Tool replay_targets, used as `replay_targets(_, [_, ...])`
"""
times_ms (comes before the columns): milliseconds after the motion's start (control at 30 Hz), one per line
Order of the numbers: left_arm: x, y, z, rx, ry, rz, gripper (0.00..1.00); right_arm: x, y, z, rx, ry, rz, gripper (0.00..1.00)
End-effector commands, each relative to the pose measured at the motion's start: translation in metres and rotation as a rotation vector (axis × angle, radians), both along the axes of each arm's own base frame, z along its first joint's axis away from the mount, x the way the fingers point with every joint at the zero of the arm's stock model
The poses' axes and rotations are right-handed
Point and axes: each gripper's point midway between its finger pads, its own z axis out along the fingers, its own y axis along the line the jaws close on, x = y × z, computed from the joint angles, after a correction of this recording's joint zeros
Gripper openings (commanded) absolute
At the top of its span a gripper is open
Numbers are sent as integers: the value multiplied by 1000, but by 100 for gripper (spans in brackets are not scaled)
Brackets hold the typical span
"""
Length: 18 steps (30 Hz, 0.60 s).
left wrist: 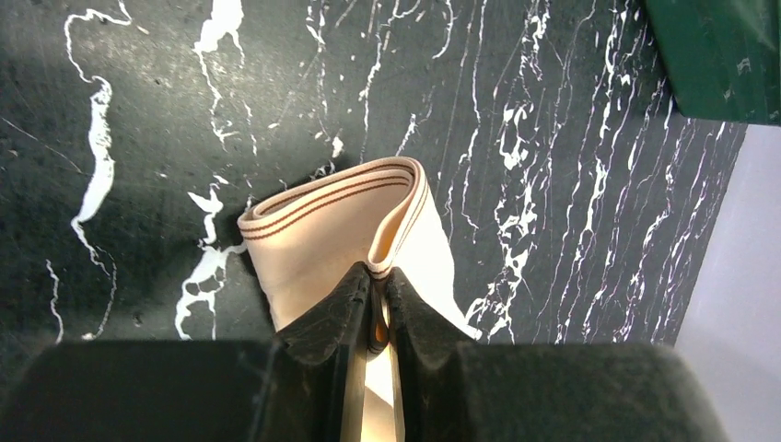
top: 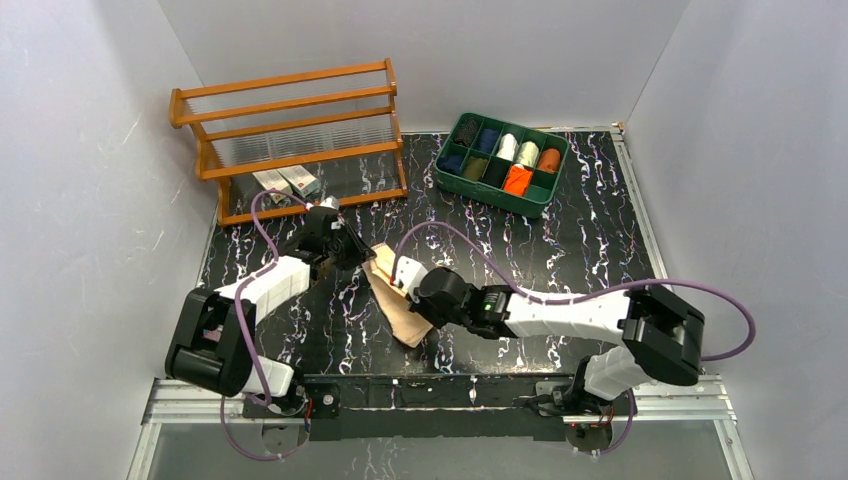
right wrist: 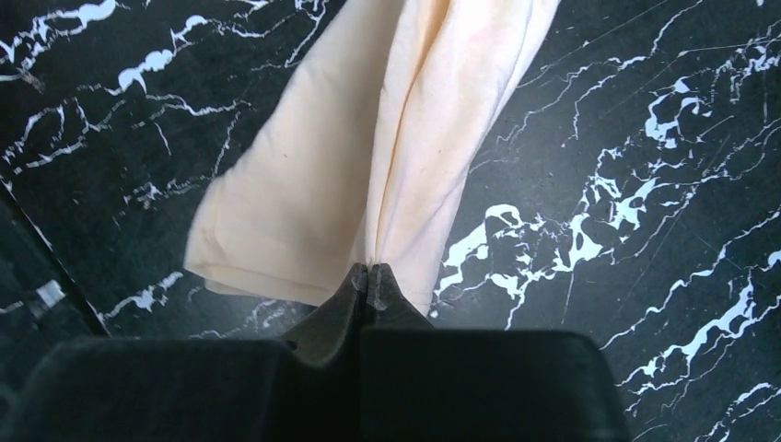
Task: Roll the underwear
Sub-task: Fold the underwear at the center of the board.
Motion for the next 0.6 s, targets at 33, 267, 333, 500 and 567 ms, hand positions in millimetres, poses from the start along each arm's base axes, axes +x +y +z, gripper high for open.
replay_targets(33, [9,3,0,-29,19,-61,9,0,17,7,-25,61,-85,1])
replay_targets(267, [16,8,-12,-48,72,-122,7,-12,51,3,-49,157,-132,1])
replay_targets(333, [20,12,-11,-55,77,-136,6,-14,59,-2,-68,180,-143,1])
replay_targets(500, [25,18,-6,-56,69,-147,6,-22,67,-22,-124,212,-150,1])
replay_targets(567, [21,23,-12,-32,98,-149,6,-23,65,-29,-140,219,-159,1])
